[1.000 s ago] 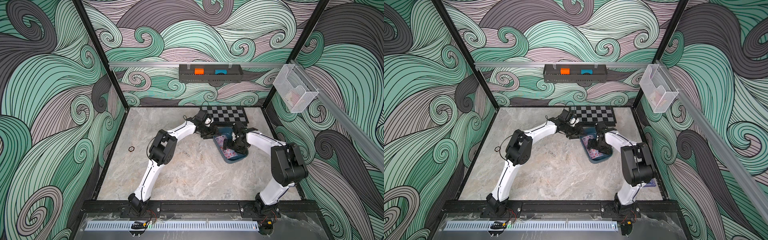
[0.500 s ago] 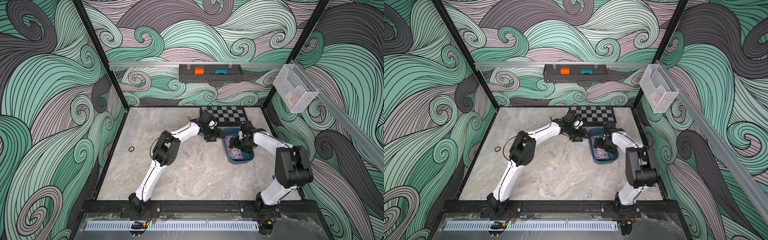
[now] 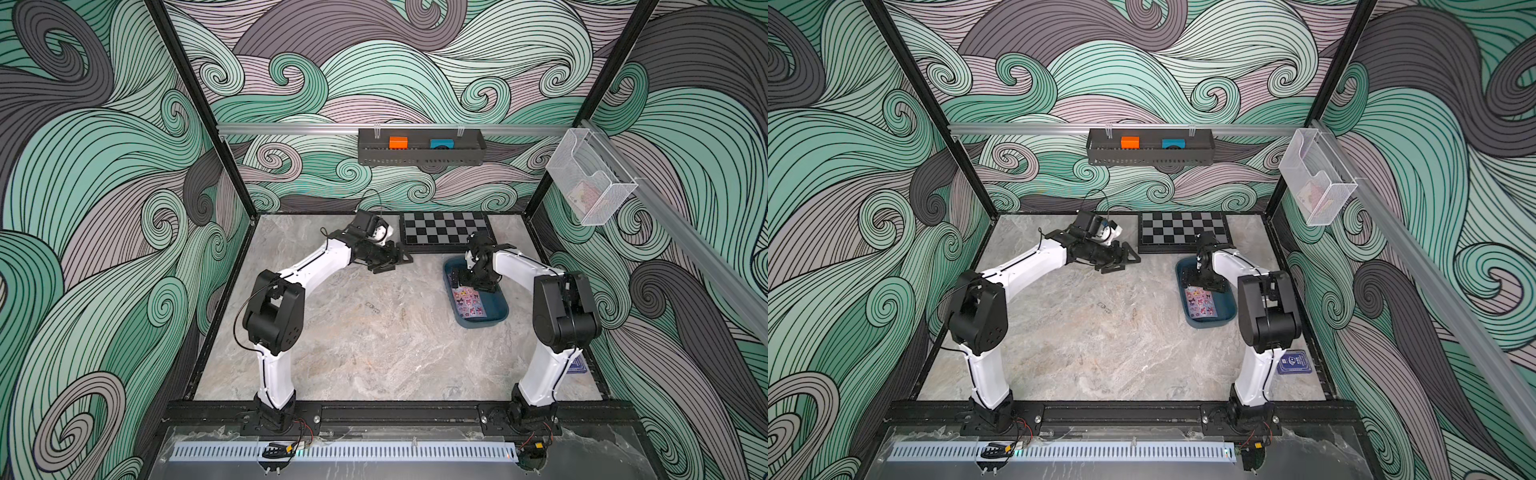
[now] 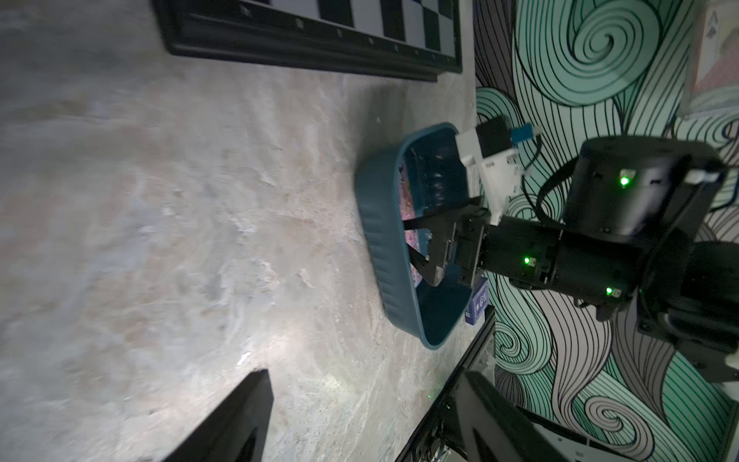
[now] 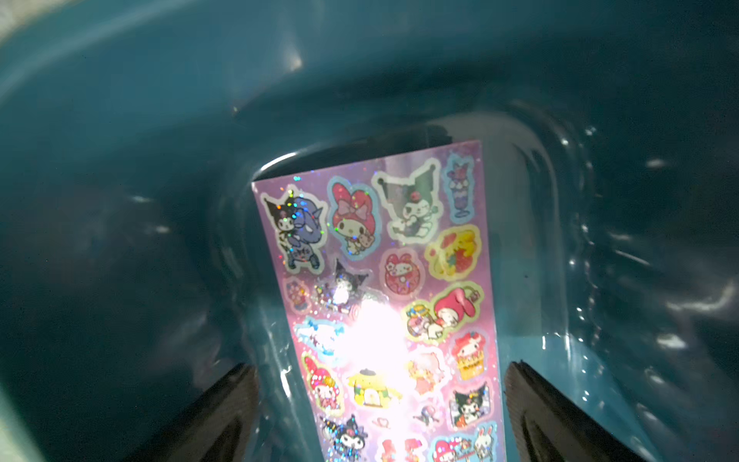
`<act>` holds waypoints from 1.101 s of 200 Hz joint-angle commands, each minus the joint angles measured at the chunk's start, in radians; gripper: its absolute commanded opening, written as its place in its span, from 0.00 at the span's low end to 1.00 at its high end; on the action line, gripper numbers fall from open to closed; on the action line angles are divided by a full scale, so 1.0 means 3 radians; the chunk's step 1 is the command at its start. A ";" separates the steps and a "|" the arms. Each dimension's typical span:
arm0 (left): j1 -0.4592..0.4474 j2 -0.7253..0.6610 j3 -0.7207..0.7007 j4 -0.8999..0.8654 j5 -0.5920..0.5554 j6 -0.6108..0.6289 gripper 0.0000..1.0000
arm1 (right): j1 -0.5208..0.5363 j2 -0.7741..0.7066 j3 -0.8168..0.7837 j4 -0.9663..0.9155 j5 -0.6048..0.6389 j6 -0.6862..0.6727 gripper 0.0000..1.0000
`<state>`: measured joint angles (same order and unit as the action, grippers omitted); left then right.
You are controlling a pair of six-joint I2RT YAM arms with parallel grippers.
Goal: Take the stickers out of the storage box
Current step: Pick up the sticker from the storage box.
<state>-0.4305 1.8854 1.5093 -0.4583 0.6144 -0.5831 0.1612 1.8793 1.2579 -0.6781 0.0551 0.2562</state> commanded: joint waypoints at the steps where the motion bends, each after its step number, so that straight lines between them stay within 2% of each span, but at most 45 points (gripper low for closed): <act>1: 0.0269 -0.0305 -0.0199 -0.0009 0.0013 0.0121 0.78 | 0.0063 0.0112 0.0061 -0.0092 0.0168 -0.0101 0.99; 27: 0.0557 -0.0561 -0.0368 -0.0099 -0.0050 0.0197 0.79 | 0.0090 0.0245 0.0076 -0.0087 0.0203 -0.0112 0.99; 58: 0.0725 -0.0603 -0.0411 -0.0206 -0.0026 0.0256 0.79 | 0.0091 0.0331 0.0071 -0.0085 0.0260 -0.0111 0.97; 110: 0.0735 -0.0480 -0.0405 -0.0103 0.0204 0.0214 0.79 | 0.0071 0.0254 0.0059 -0.0089 0.0259 -0.0146 0.82; 133: 0.0738 -0.0476 -0.0408 -0.0096 0.0193 0.0213 0.79 | 0.0063 0.0158 0.0048 -0.0092 0.0227 -0.0150 0.78; 152: 0.0738 -0.0479 -0.0398 -0.0109 0.0196 0.0214 0.79 | 0.0061 0.0084 0.0060 -0.0135 0.0176 -0.0158 0.70; 185: 0.0738 -0.0472 -0.0383 -0.0107 0.0246 0.0215 0.78 | 0.0051 -0.0076 0.0066 -0.0207 0.0166 -0.0169 0.67; 220: 0.0739 -0.0488 -0.0380 -0.0121 0.0261 0.0215 0.78 | 0.0000 -0.0232 0.0048 -0.0249 0.0089 -0.0175 0.60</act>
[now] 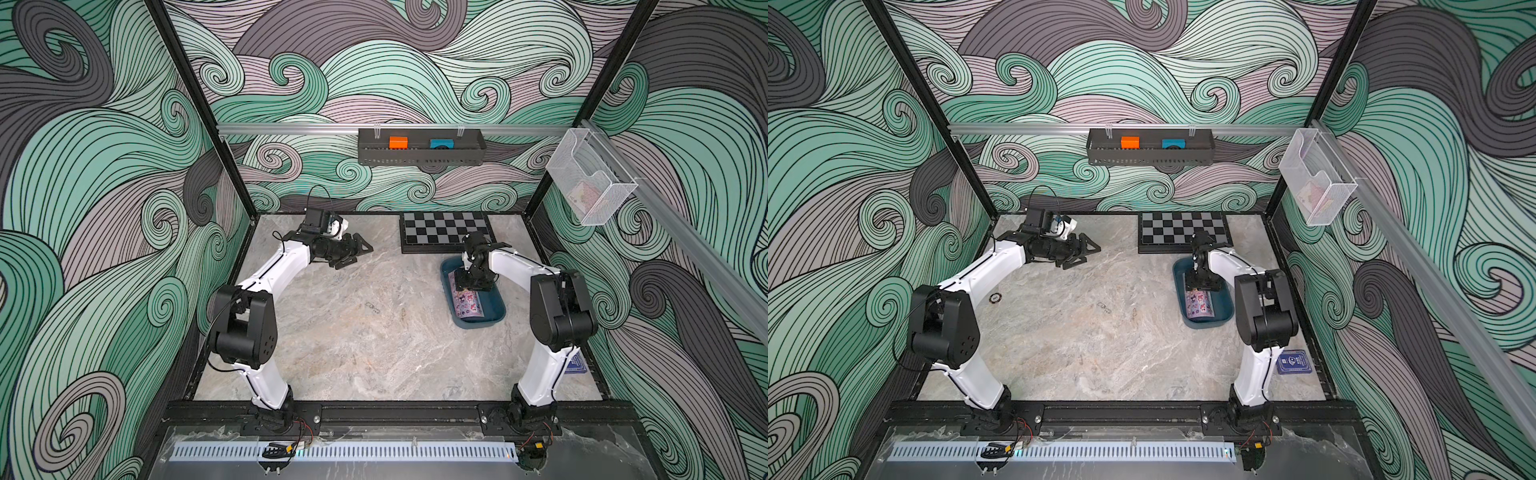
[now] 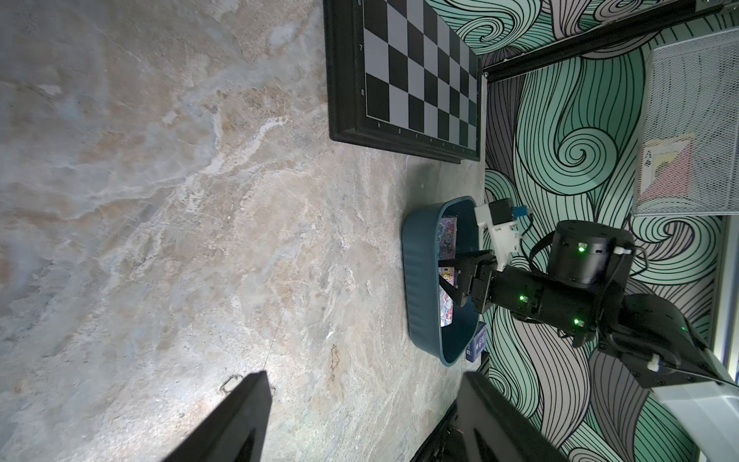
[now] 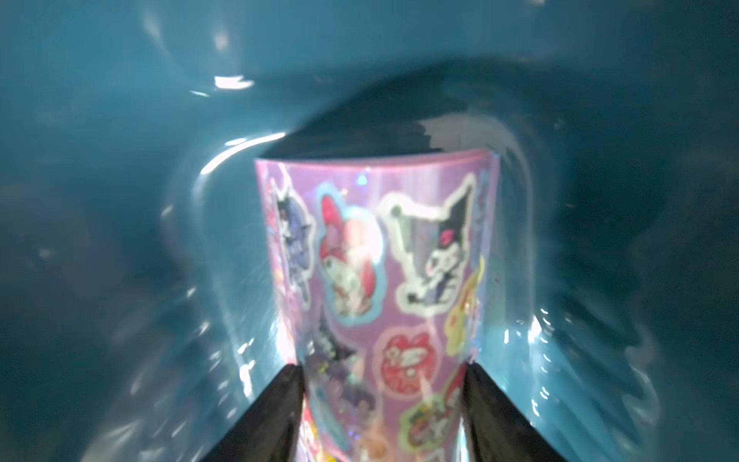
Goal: Take the stickers out of the storage box
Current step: Pick up the sticker from the storage box.
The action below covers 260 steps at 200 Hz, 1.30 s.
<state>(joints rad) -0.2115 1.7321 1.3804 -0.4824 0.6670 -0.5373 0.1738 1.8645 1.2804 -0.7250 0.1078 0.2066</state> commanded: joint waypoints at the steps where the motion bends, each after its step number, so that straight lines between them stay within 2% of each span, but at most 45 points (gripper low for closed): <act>1: 0.0007 0.0021 0.0048 -0.0042 0.0084 0.0060 0.78 | -0.0045 -0.0187 -0.0028 -0.0096 -0.0087 -0.0009 0.59; 63: 0.0006 0.0045 0.0052 -0.0044 0.0095 0.0061 0.78 | -0.0118 -0.0326 -0.0061 -0.0101 -0.0236 -0.0001 0.48; 84: 0.0006 0.0035 0.0052 -0.0039 0.0103 0.0068 0.77 | -0.0132 -0.0354 -0.0050 -0.0104 -0.0301 -0.0003 0.39; 125: 0.0005 0.0042 0.0050 -0.0011 0.0210 0.0091 0.75 | -0.0146 -0.0431 0.0031 -0.0297 -0.0405 -0.0039 0.37; 157: 0.0002 -0.0020 -0.0028 0.0236 0.0484 0.0104 0.74 | -0.0150 -0.0725 0.0045 -0.0392 -0.0428 -0.0032 0.37; 185: -0.0030 -0.0053 -0.0072 0.0490 0.0751 0.0021 0.72 | -0.0150 -0.0959 0.0125 -0.0473 -0.0667 0.0021 0.37; 204: -0.0137 -0.0057 -0.0064 0.0637 0.0842 -0.0008 0.69 | -0.0161 -0.1079 0.0179 -0.0473 -0.0857 0.0180 0.37; 227: -0.0372 0.0021 0.0076 0.0690 0.1033 0.0060 0.67 | -0.0150 -0.1154 0.0221 -0.0417 -0.1303 0.0432 0.38; 260: -0.0735 0.0228 0.0332 0.0654 0.1243 0.0244 0.66 | -0.0120 -0.1337 0.0026 -0.0106 -0.1742 0.0643 0.39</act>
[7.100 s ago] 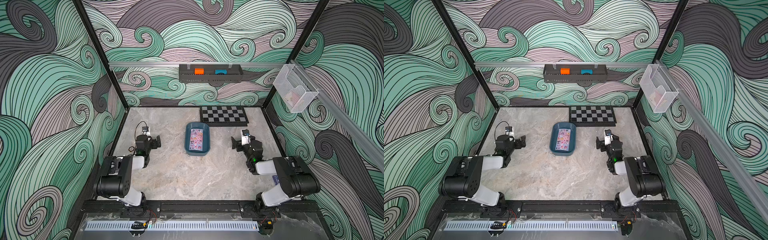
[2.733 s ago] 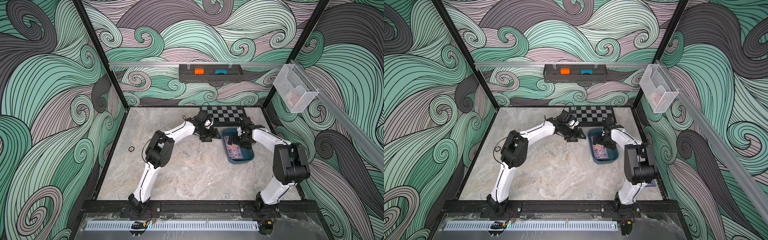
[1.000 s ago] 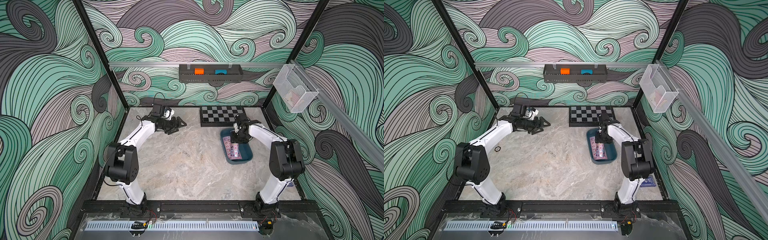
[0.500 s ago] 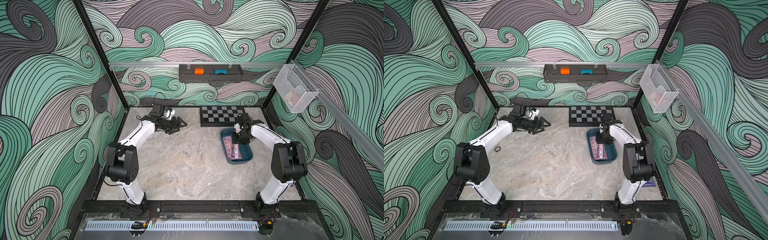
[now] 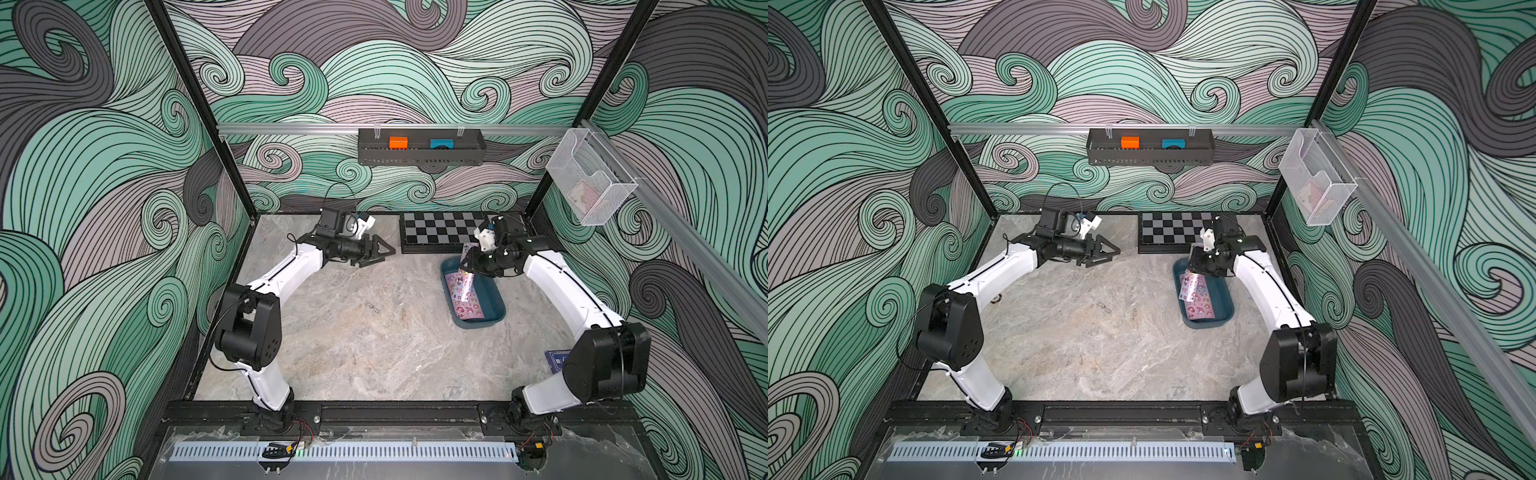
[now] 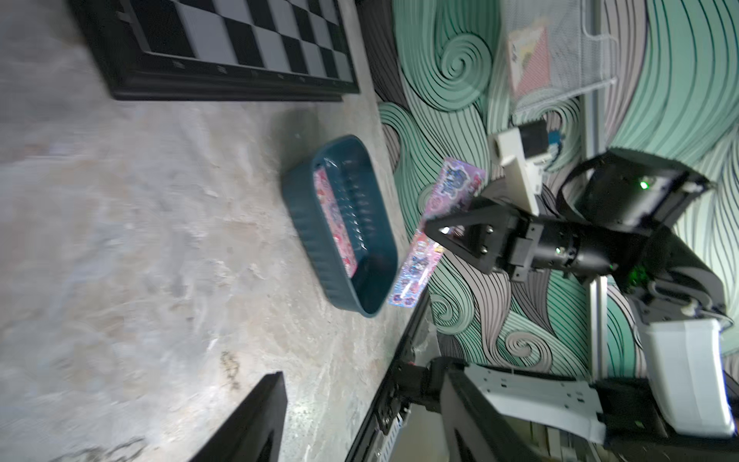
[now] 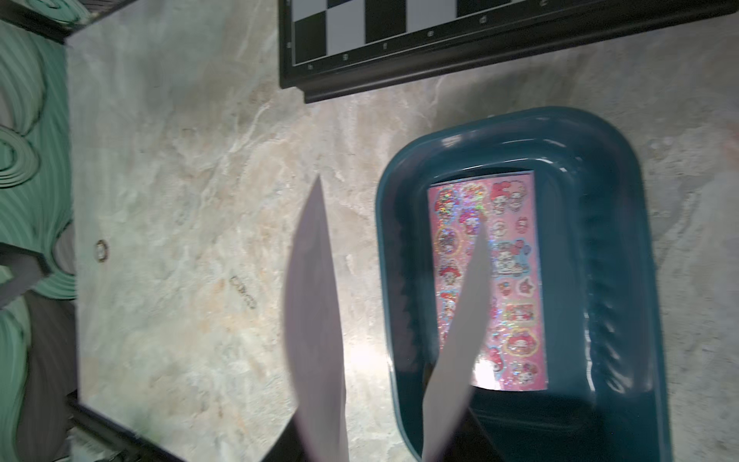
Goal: Take the stickers out of the storage box
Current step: Pick up the sticker from the storage box.
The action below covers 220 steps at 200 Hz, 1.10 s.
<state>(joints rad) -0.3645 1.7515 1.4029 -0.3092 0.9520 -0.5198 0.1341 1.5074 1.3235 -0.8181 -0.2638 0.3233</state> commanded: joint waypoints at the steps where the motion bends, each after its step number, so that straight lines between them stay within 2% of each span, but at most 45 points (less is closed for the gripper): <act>1: -0.0228 0.0169 0.0263 0.0073 0.0293 0.0187 0.66 | 0.0010 -0.0152 -0.0122 0.0211 -0.0507 0.0258 0.39; 38: -0.0501 0.0418 0.0455 0.0271 0.0559 0.0083 0.62 | 0.0011 -0.0248 -0.0156 0.0276 -0.0741 0.0322 0.39; 74: -0.0678 0.0573 0.0666 0.0085 0.0601 0.0203 0.62 | 0.0007 -0.0314 -0.0212 0.0389 -0.0922 0.0407 0.39; 105: -0.0752 0.0631 0.0717 0.0141 0.0638 0.0172 0.61 | 0.0010 -0.0350 -0.0258 0.0513 -0.1106 0.0499 0.39; 128: -0.0801 0.0688 0.0787 0.0120 0.0693 0.0171 0.57 | 0.0008 -0.0357 -0.0350 0.0754 -0.1337 0.0630 0.39; 193: -0.0818 0.0727 0.0830 0.0076 0.0873 0.0230 0.54 | 0.0008 -0.0396 -0.0460 0.1067 -0.1533 0.0849 0.38; 220: -0.0805 0.0732 0.0851 -0.0012 0.0813 0.0289 0.55 | 0.0011 -0.0423 -0.0485 0.1168 -0.1601 0.0919 0.38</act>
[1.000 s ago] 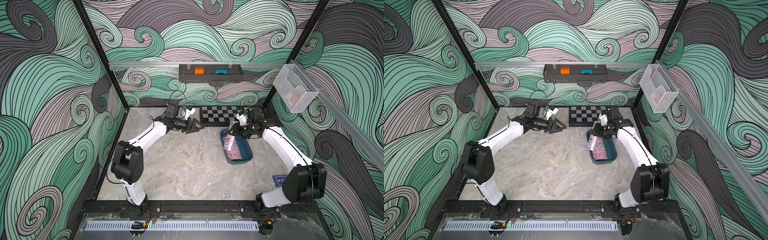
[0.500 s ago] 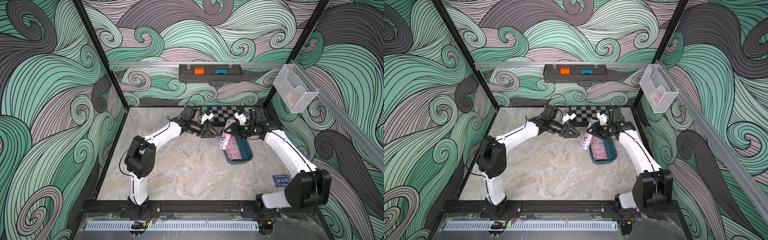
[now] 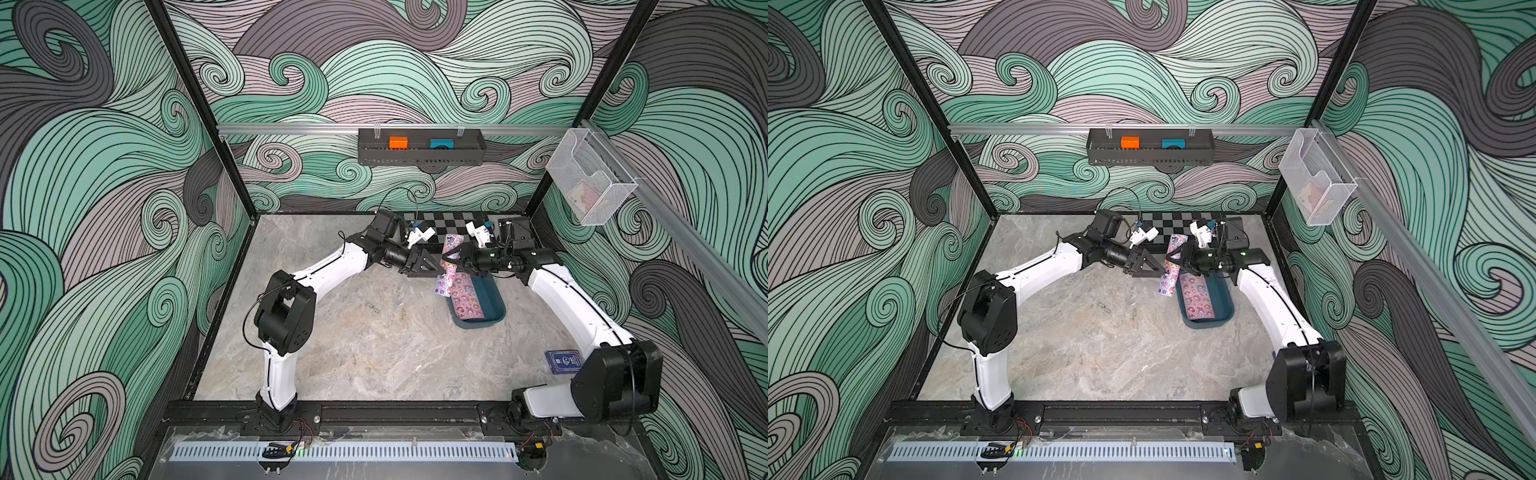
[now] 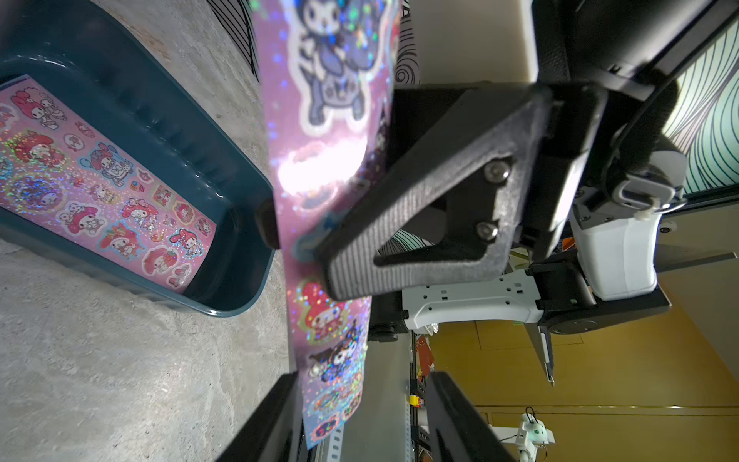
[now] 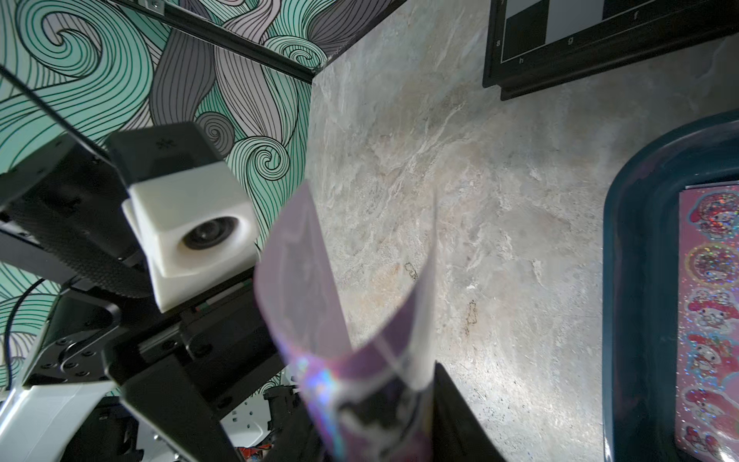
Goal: Take the stickers out of the storage box
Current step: Pick up the sticker from the storage box.
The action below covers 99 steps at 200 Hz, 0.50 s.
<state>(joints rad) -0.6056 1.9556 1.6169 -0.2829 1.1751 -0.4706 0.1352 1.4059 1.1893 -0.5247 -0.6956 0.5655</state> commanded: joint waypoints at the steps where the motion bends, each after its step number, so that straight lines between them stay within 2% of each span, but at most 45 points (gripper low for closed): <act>1: -0.0001 0.0052 0.0138 -0.0100 0.0068 0.0126 0.55 | 0.0006 -0.0084 -0.0037 0.0192 -0.0161 0.0110 0.38; 65: 0.0100 0.0037 0.0082 -0.0154 -0.0026 0.0136 0.56 | 0.0002 -0.0147 -0.0053 0.0189 -0.0173 0.0095 0.37; 82: 0.0109 0.0028 0.0074 -0.0137 0.0020 0.0129 0.55 | -0.0001 -0.0118 -0.0055 0.0190 -0.0167 0.0094 0.37; 99: 0.0110 -0.0002 0.0059 -0.0060 0.0087 0.0064 0.48 | 0.0004 -0.0081 -0.0072 0.0214 -0.0162 0.0107 0.37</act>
<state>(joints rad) -0.5823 1.9572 1.6211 -0.3065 1.1725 -0.4526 0.1352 1.3819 1.1820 -0.4808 -0.7284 0.5900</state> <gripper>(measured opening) 0.509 0.373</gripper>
